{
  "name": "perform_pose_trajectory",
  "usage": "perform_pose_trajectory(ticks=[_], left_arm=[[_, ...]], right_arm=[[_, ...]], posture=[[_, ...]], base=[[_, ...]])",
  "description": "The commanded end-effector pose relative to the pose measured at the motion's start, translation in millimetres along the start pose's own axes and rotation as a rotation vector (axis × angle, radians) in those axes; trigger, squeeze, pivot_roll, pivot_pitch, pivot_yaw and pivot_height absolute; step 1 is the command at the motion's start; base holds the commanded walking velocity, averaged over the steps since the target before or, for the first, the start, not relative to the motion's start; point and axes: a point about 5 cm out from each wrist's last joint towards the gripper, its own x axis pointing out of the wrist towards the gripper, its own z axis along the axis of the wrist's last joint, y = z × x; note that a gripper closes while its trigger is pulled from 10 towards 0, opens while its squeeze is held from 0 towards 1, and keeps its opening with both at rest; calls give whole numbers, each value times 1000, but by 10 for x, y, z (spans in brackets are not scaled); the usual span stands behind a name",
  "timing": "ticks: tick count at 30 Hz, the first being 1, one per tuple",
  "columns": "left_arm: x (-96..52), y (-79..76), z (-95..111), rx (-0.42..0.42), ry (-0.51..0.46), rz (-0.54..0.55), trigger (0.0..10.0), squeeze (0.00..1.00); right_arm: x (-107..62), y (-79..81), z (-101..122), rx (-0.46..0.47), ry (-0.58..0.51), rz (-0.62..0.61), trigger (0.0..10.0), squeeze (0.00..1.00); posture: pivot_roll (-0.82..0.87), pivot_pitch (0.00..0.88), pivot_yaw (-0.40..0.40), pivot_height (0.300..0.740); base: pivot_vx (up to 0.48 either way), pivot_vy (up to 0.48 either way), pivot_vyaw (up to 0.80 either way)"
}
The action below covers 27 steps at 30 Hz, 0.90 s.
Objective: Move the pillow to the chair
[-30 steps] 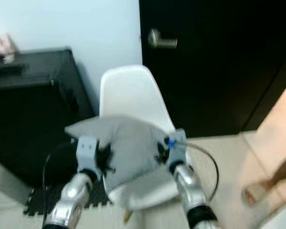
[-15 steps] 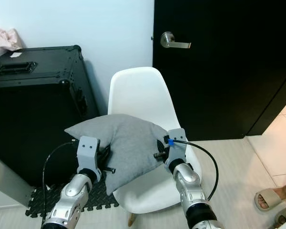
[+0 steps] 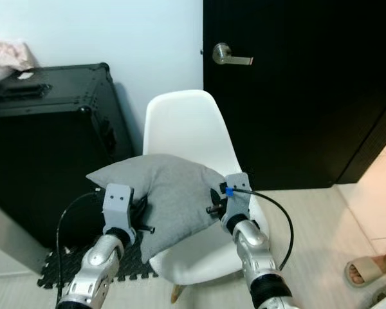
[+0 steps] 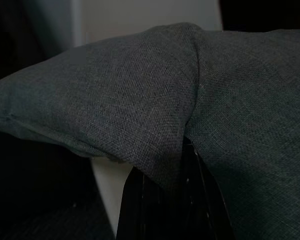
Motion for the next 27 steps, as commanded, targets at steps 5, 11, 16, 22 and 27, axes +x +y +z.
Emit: perform_pose_trajectory(ticks=[5,11,16,22,27], left_arm=[[25,119,101,25,-50,42,10000,0],[86,98,117,48,-45,-5,10000,0],[165,111,171,100,-61,-14,10000,0],[241,130,254,119,-90,-17,10000,0],[294,116,264,141,-87,-33,10000,0]], right_arm=[[-7,-63,43,-2,-23,-21,10000,0],[30,-62,48,-2,-11,-32,10000,0],[71,-72,76,20,-12,-46,10000,0],[118,-43,116,15,-21,-37,10000,0],[157,-28,150,-28,-27,-36,10000,0]], posture=[[20,54,-5,740],[21,46,-8,740],[21,35,-8,730],[25,31,-11,700],[28,38,-14,690]], base=[[0,0,0],[0,0,0],[0,0,0],[0,0,0],[0,0,0]])
